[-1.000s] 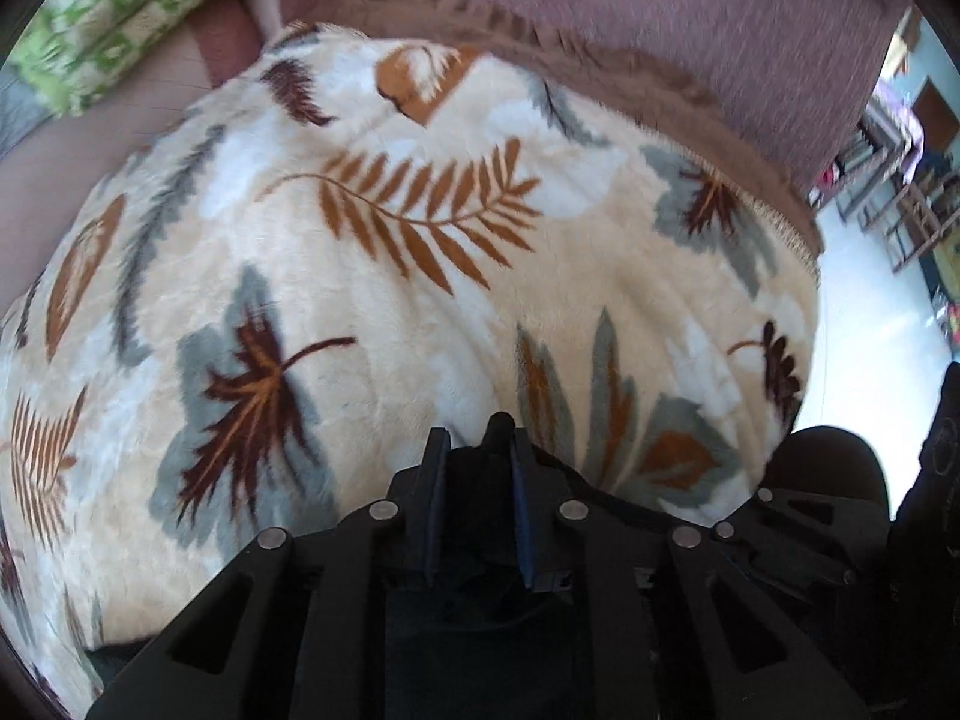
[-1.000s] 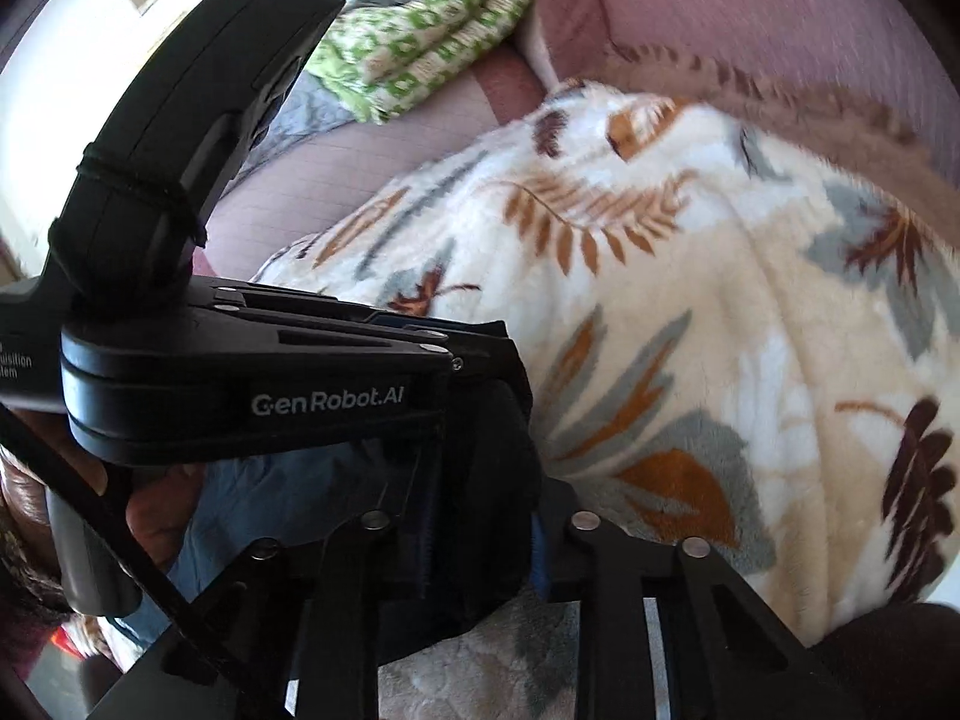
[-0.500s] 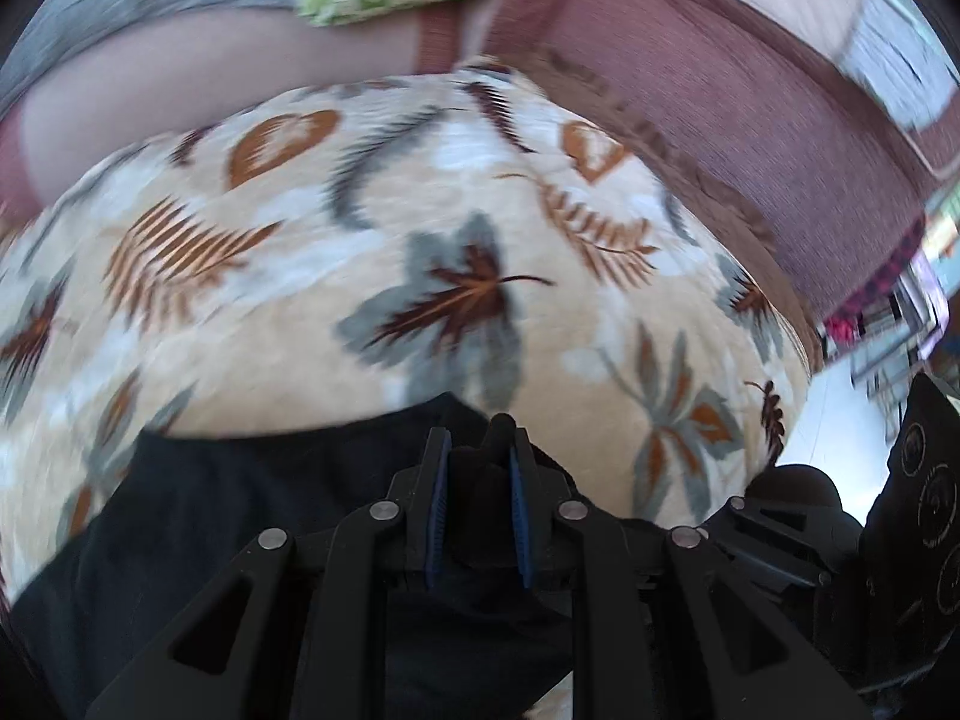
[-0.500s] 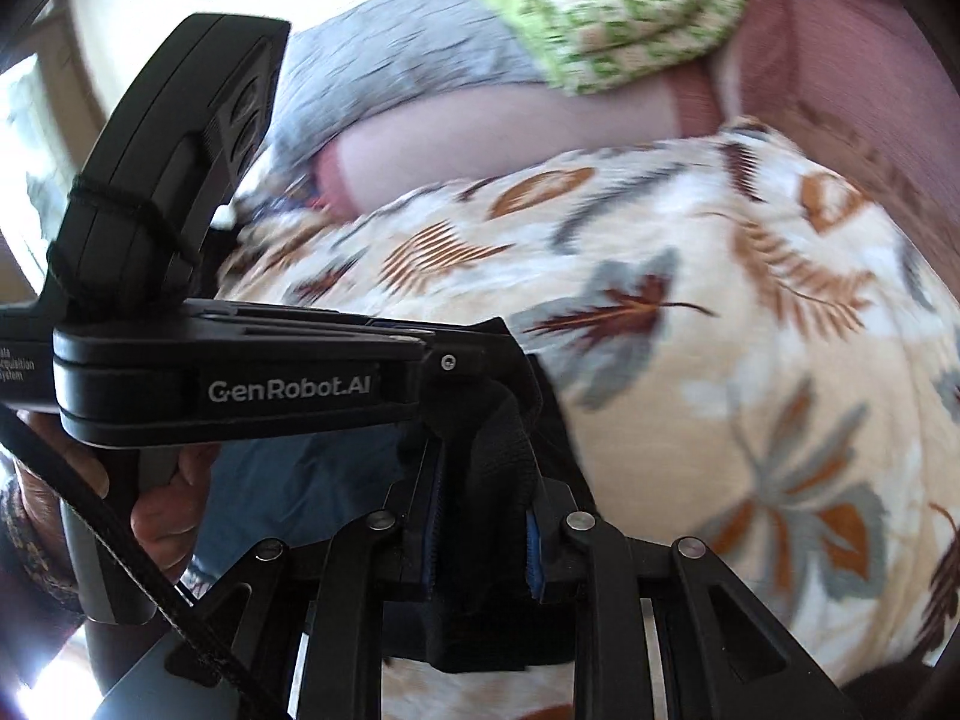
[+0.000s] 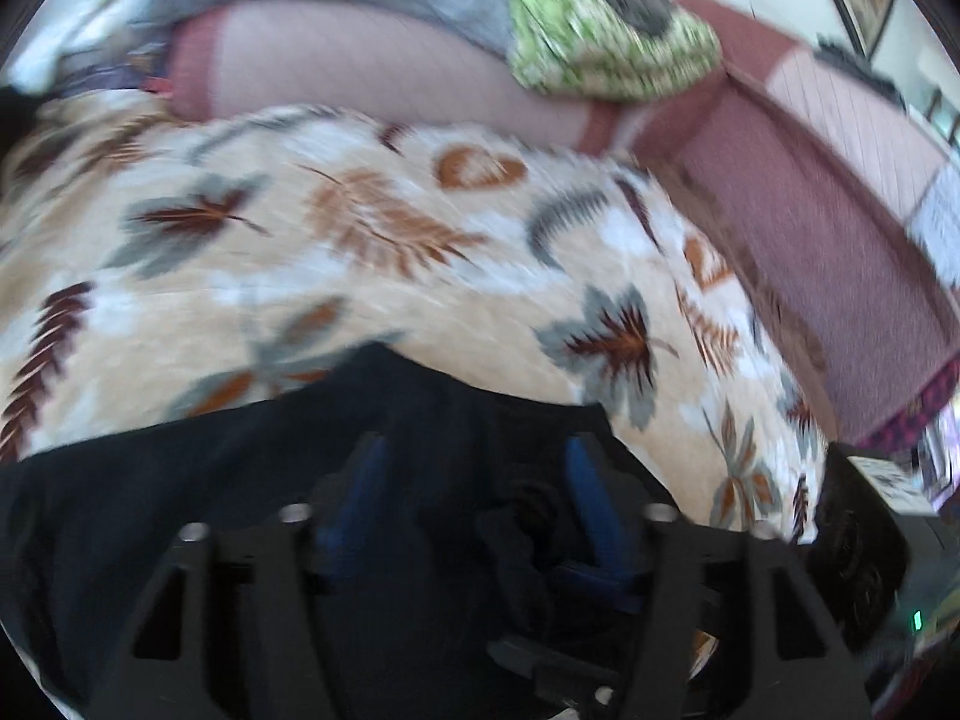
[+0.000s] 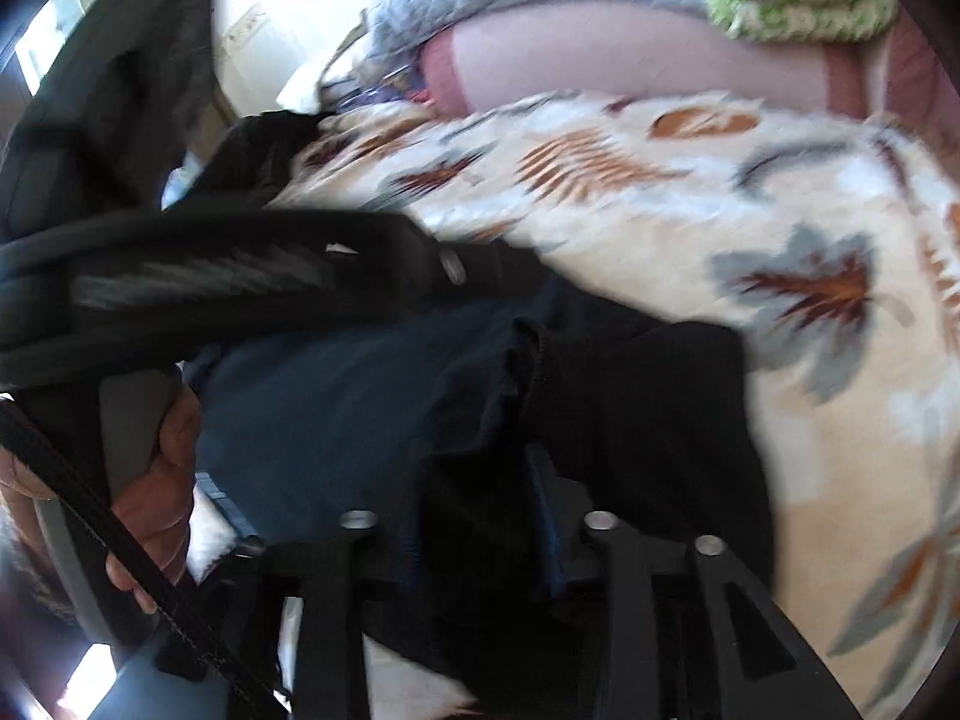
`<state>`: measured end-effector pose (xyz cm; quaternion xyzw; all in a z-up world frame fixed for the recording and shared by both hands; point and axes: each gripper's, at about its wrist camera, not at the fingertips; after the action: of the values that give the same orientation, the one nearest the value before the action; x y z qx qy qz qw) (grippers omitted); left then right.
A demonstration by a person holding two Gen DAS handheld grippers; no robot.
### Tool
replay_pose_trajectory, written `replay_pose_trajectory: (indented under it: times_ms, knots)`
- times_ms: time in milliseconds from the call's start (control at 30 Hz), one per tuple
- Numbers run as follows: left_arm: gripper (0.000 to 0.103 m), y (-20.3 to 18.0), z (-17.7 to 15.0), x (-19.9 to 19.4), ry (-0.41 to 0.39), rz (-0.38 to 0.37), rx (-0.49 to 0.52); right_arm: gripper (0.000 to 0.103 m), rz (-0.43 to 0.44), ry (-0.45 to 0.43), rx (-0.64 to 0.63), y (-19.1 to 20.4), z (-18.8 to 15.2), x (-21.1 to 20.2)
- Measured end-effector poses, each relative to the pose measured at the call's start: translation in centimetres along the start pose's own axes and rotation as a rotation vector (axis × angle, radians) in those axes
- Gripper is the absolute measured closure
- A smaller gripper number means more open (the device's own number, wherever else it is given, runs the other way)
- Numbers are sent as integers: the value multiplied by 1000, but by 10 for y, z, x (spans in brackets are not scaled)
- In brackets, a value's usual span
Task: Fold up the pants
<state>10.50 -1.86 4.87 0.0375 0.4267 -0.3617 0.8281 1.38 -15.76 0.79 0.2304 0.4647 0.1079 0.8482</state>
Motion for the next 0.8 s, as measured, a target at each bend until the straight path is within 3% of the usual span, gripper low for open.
replay_pose_trajectory:
  times_ms: [67, 267, 467, 667, 700, 733, 800]
  knots:
    - [36, 14, -10, -14, -32, 2, -45, 44, 47, 13, 20, 4, -3, 0]
    - [35, 57, -49, -28, -78, -13, -172, 40, 141, 11, 21, 18, -5, -36]
    - [35, 91, -80, -25, -110, -94, -297, 38, -65, -89, 42, 5, 9, -59]
    - [35, 89, -86, -39, -157, -96, -268, 39, -121, -31, 152, -10, 14, -21]
    - [35, 89, -88, -41, -161, -98, -272, 47, -158, -5, 155, -10, 13, -6]
    - [35, 91, -89, -43, -164, -105, -276, 61, -205, 18, 142, -10, 11, 5]
    - [35, 93, -91, -47, -172, -109, -281, 73, -296, 24, 98, -8, 6, 15]
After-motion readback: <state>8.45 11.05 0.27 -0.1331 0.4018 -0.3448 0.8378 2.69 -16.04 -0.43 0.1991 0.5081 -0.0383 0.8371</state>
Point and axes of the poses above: each gripper's, at about its wrist camera, not at the fingertips, and x roughly the way its jaws point, y to its left, z to its top, and after that the axes turned 11 degrees about x, right-handed
